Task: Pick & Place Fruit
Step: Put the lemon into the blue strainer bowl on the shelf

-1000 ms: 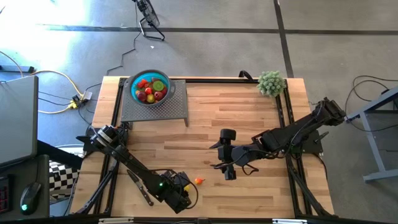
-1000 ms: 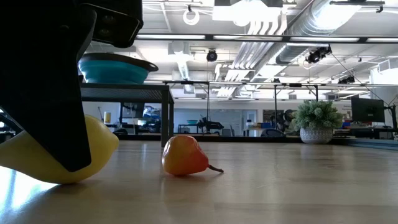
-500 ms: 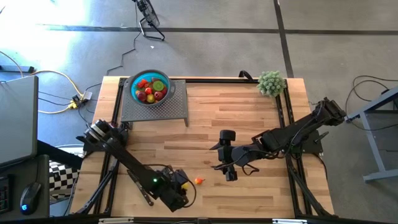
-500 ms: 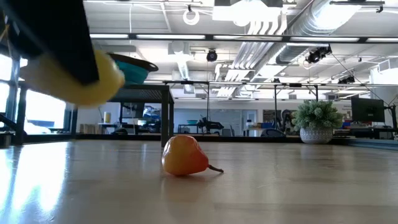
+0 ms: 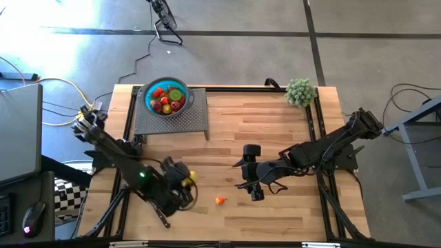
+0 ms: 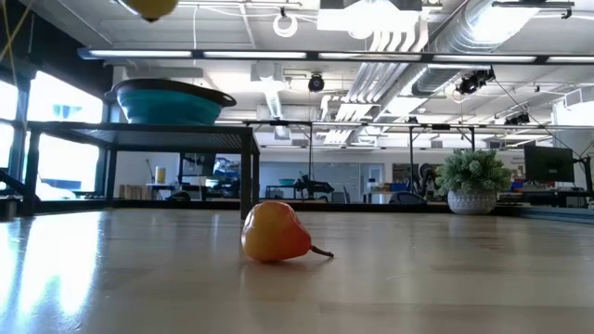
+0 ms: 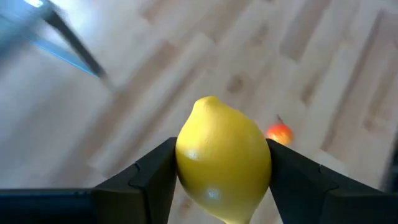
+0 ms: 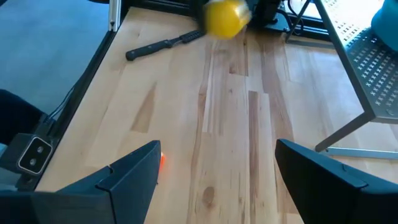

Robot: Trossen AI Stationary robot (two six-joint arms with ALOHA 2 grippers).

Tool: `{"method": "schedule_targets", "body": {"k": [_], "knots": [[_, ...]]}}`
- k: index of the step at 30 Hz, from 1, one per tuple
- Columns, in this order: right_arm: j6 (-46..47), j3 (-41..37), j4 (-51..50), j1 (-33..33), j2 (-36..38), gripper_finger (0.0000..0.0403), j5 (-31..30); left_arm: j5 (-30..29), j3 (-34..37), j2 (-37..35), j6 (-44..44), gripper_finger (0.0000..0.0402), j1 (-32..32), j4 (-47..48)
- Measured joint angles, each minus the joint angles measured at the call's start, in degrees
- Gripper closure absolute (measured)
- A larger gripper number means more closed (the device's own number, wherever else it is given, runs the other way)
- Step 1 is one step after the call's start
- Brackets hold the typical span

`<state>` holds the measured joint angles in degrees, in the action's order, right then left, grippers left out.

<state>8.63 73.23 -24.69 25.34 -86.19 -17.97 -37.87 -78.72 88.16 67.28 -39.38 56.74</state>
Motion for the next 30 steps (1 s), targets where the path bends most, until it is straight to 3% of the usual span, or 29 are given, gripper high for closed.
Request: {"method": "schedule_targets", "body": {"k": [8, 13, 23, 30], "knots": [[-3.8, 0.0, 0.3, -0.1, 0.0, 0.0094, -3.8, -12.5, 0.0, -11.5, 0.0, 0.0194, 1.4, 12.9], [-5.4, 0.0, 0.5, -2.2, 0.0, 0.0094, -7.1, -16.9, 0.0, -18.3, -0.8, 0.0194, 5.6, 20.1], [-5.5, 0.0, 0.4, -8.3, 0.0, 0.0094, -7.2, -21.7, 0.0, -28.3, -9.2, 0.0194, 22.6, 26.4], [-5.5, 0.0, 0.4, -11.6, 0.0, 0.0094, -7.2, -21.7, 0.0, -29.7, -13.8, 0.0194, 36.2, 26.2]]}}
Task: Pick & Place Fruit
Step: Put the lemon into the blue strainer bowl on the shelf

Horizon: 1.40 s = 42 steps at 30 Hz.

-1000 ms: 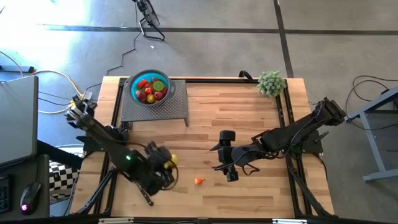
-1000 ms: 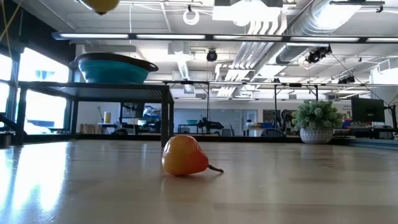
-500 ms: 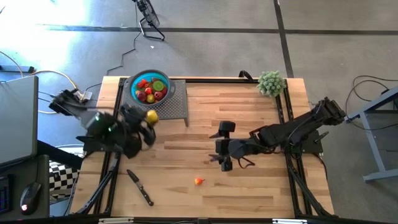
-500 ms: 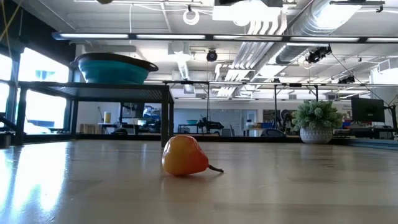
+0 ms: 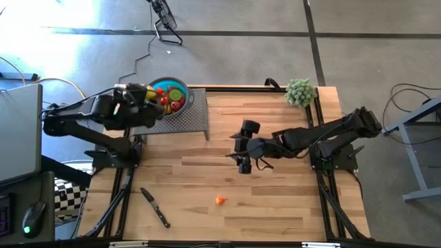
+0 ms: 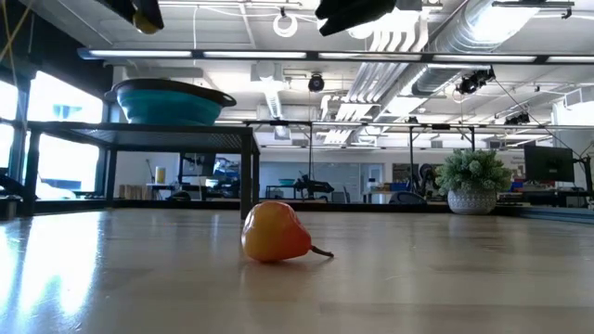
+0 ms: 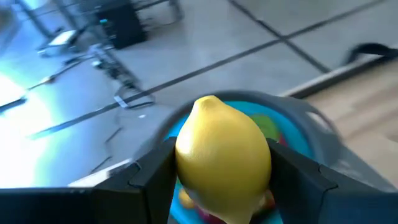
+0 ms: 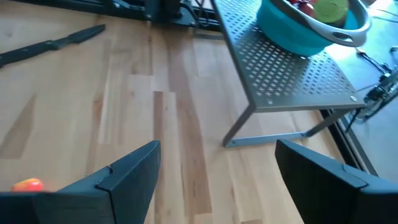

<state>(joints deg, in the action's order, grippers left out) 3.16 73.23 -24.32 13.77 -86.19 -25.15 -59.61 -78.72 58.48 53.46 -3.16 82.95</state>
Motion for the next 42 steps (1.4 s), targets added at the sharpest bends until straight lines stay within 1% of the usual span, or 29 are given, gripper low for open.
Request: {"method": "schedule_targets", "body": {"k": [5, 9, 11, 12, 16, 19, 22, 25, 28, 37, 42], "knots": [[0.0, 0.0, 0.1, -2.0, 0.0, 0.0094, 0.0, -1.1, 2.1, 1.0, -1.2, 0.0194, 8.5, -3.2], [0.0, 0.0, 0.1, -3.1, 0.0, 0.0094, 0.0, -1.3, 5.6, 2.0, -3.4, 0.0194, 14.3, -8.8], [0.0, 0.0, 0.1, -3.4, 0.0, 0.0094, 0.0, -1.2, 7.5, 2.7, -5.3, 0.0194, 17.0, -13.1], [0.0, 0.0, 0.1, -3.6, 0.0, 0.0094, 0.0, -0.4, 8.5, 3.0, -6.4, 0.0194, 18.0, -15.1], [0.0, 0.0, -0.1, -3.7, 0.0, 0.0094, 0.2, 5.5, 12.0, 4.7, -11.9, 0.0194, 22.0, -23.9], [-0.1, 0.0, -0.6, -3.7, 0.0, 0.0094, 0.2, 10.1, 13.3, 5.8, -15.5, 0.0194, 24.4, -28.5], [-0.2, 0.0, -1.2, -3.7, 0.0, 0.0094, 0.2, 13.9, 13.6, 6.8, -16.2, 0.0194, 26.7, -29.7], [-0.2, 0.0, -1.5, -3.7, 0.0, 0.0094, 0.2, 15.6, 13.6, 7.3, -16.2, 0.0194, 28.4, -29.0], [-0.2, 0.0, -2.2, -3.7, 0.0, 0.0094, 0.2, 15.8, 13.6, 7.4, -16.1, 0.0185, 29.2, -29.0], [-0.4, 0.0, -2.4, -3.7, 0.0, 0.0094, 0.2, 16.0, 13.6, 7.4, -15.7, 0.0143, 29.0, -29.4], [-0.7, 0.0, -2.4, -3.7, 0.0, 0.0094, 0.2, 16.1, 13.5, 7.4, -15.8, 0.0137, 29.0, -29.4]]}}
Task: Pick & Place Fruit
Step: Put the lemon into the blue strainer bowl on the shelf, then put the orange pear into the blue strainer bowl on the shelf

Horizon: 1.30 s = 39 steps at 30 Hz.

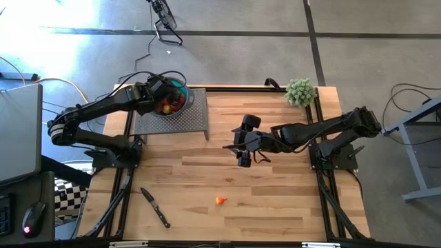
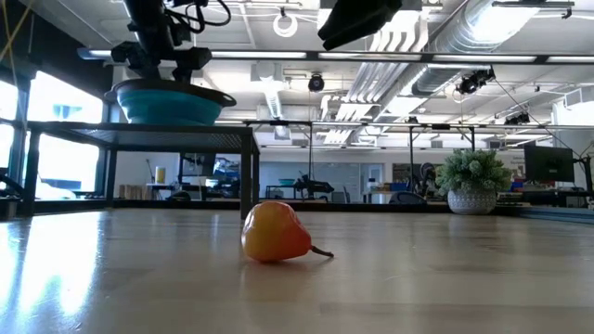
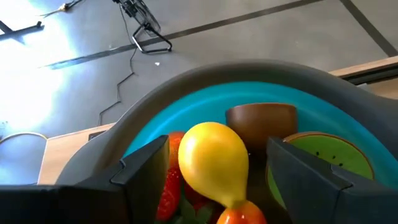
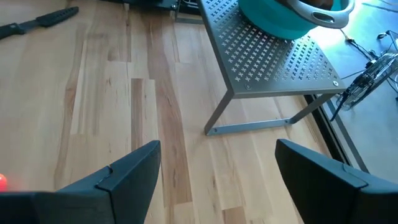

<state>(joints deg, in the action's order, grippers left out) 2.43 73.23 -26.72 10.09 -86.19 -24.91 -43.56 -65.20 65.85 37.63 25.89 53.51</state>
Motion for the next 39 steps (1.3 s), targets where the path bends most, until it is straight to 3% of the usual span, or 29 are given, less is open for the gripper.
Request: {"method": "schedule_targets", "body": {"k": [4, 9, 18, 24, 29, 34, 39], "knots": [[-1.0, 0.0, 0.0, 0.0, 0.0, 0.0094, 0.0, 2.4, -1.9, -0.1, -3.5, 0.0149, 0.0, 0.4], [-1.0, 0.0, 0.0, 0.0, 0.0, 0.0094, 0.0, 7.4, -3.3, -0.1, -7.3, 0.0194, -1.5, -0.2], [-1.2, 0.0, -0.1, 0.0, 0.0, 0.0094, 4.5, 6.4, -3.3, -2.1, -13.0, 0.0311, -13.4, -4.2], [-0.6, 0.0, 0.0, 0.1, 0.0, 0.0094, 8.9, 6.4, -3.3, -5.6, -16.3, 0.0368, -21.0, -7.0], [-0.6, 0.0, 0.2, 1.8, 0.0, 0.0094, 13.5, 6.4, -3.3, -6.2, -16.4, 0.0392, -27.5, -7.0], [-0.6, 0.0, 0.2, 4.7, 0.0, 0.0094, 13.5, 6.1, -3.4, -4.4, -16.0, 0.0401, -35.3, -7.3], [-0.5, 0.0, 0.5, 7.8, 0.0, 0.0094, 13.5, 2.2, -3.4, -1.2, -12.9, 0.0400, -43.7, -7.3]]}}
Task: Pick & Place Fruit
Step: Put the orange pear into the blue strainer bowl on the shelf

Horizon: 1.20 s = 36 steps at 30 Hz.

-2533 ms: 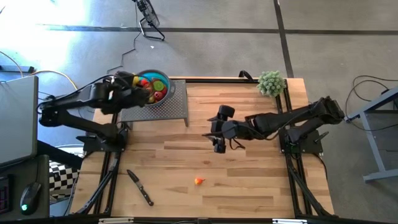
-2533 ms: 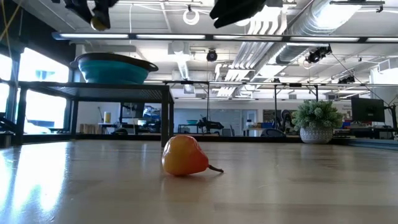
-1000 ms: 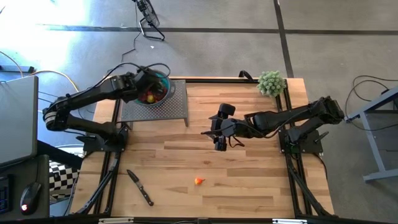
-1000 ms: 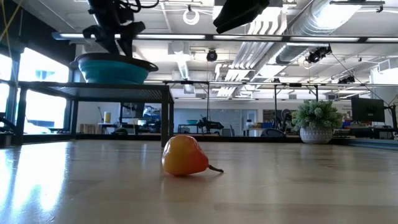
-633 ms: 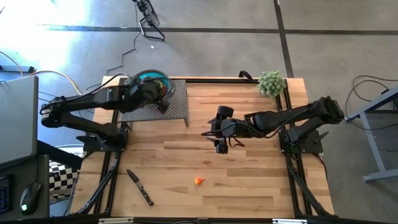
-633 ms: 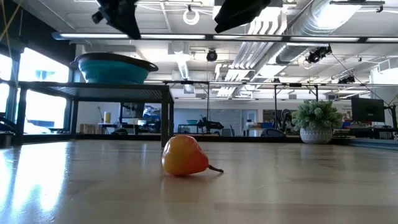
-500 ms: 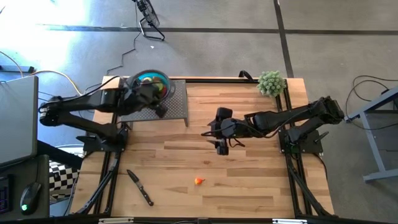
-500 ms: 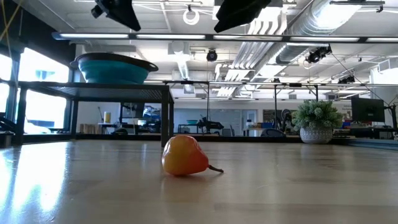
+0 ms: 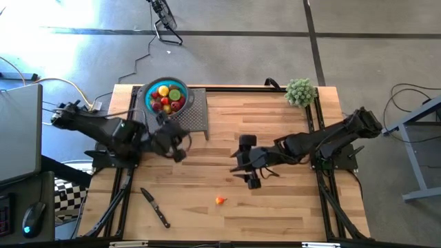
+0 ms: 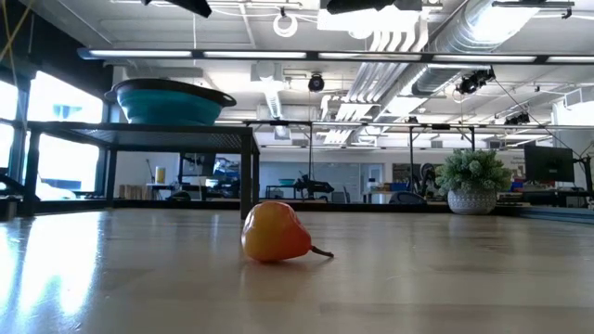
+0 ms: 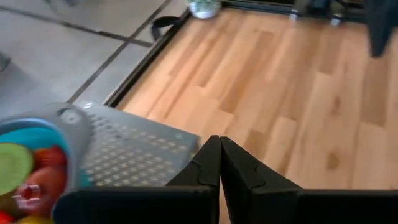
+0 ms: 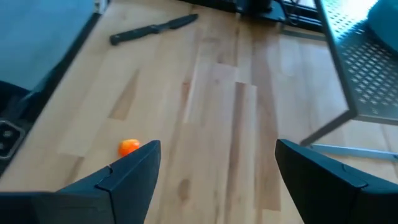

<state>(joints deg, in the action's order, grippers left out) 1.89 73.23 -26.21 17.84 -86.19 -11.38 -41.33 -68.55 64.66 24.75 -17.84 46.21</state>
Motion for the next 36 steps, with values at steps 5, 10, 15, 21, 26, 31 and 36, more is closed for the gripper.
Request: {"method": "schedule_targets", "body": {"k": [5, 10, 15, 21, 26, 31, 36], "knots": [[4.2, 0.0, 1.2, 2.7, 0.0, 0.0094, 0.0, -3.1, 0.0, 3.0, 2.6, 0.0400, -9.2, -0.3], [6.0, 0.0, 3.4, 4.7, -0.2, 0.0094, 0.0, -8.0, 0.0, 5.3, 5.8, 0.0400, -18.0, -0.3], [6.0, 0.0, 7.4, 5.5, -2.4, 0.0094, 2.6, -11.0, 0.0, 7.1, 10.2, 0.0400, -25.0, -0.3], [5.9, 0.0, 11.6, 5.4, -7.6, 0.0094, 4.5, -13.0, 0.0, 8.7, 13.1, 0.0401, -30.1, -0.5], [5.9, 0.0, 12.6, 5.4, -11.7, 0.0094, 4.2, -13.1, 0.0, 8.8, 13.2, 0.0401, -31.5, -2.3], [7.1, 0.0, 13.2, 5.4, -15.9, 0.0094, 5.9, -13.1, 0.0, 8.8, 13.1, 0.0401, -31.7, -2.7], [7.3, 0.0, 13.2, 5.4, -21.4, 0.0094, 6.0, -13.0, 0.0, 8.8, 12.8, 0.0401, -31.7, -2.7]]}}
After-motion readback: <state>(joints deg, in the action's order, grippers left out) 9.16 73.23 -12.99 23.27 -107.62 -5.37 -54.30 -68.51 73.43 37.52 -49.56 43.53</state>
